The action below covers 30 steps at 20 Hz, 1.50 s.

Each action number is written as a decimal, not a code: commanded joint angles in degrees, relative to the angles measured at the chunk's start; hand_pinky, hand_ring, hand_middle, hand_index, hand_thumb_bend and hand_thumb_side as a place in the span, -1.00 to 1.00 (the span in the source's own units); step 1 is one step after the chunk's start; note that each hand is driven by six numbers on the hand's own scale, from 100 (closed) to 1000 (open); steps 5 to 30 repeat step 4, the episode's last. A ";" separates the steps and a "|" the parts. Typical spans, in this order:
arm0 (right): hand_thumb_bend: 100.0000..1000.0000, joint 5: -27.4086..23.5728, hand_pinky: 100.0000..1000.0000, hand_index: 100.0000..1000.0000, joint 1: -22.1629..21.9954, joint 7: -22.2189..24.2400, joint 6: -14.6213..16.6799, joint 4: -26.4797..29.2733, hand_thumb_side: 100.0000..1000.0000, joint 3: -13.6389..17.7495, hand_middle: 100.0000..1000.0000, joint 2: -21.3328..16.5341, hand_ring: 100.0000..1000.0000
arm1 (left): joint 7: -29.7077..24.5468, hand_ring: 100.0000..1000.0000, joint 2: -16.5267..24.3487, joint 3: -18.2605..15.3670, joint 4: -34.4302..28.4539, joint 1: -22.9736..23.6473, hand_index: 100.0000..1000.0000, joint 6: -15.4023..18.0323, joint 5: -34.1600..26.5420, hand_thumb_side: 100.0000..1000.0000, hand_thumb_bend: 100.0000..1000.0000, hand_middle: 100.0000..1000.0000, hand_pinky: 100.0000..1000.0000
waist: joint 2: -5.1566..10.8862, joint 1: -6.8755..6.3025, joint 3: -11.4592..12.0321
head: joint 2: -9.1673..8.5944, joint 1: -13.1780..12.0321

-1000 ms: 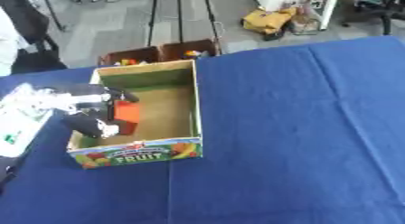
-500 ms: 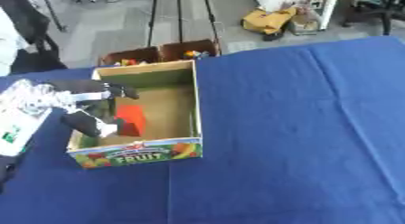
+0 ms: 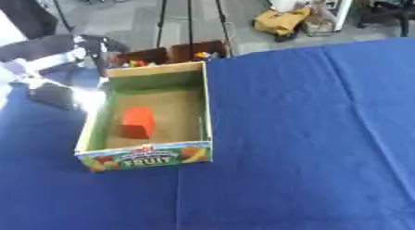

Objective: Pick up objects on the table and place them in the box.

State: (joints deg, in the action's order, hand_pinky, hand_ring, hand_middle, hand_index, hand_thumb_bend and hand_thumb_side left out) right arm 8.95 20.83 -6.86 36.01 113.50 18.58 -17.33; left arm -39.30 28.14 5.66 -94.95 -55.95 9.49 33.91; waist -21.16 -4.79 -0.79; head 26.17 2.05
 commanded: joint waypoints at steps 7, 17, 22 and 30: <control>-0.68 0.45 0.38 0.42 0.28 -0.96 0.01 1.09 0.74 0.65 0.00 -0.83 0.63 | 5.34 0.19 3.79 -3.68 -13.73 3.51 1.00 -4.63 -3.26 1.00 -1.00 0.74 -0.64 | 1.56 1.69 1.03 | -0.17 0.72; -0.68 0.45 0.38 0.42 0.28 -0.96 0.01 1.09 0.74 0.65 0.00 -0.83 0.63 | 5.34 0.19 3.79 -3.68 -13.73 3.51 1.00 -4.63 -3.26 1.00 -1.00 0.74 -0.64 | 1.56 1.69 1.03 | -0.17 0.72; -0.68 0.45 0.38 0.42 0.28 -0.96 0.01 1.09 0.74 0.65 0.00 -0.83 0.63 | 5.34 0.19 3.79 -3.68 -13.73 3.51 1.00 -4.63 -3.26 1.00 -1.00 0.74 -0.64 | 1.56 1.69 1.03 | -0.17 0.72; -0.68 0.45 0.38 0.42 0.28 -0.96 0.01 1.09 0.74 0.65 0.00 -0.83 0.63 | 5.34 0.19 3.79 -3.68 -13.73 3.51 1.00 -4.63 -3.26 1.00 -1.00 0.74 -0.64 | 1.56 1.69 1.03 | -0.17 0.72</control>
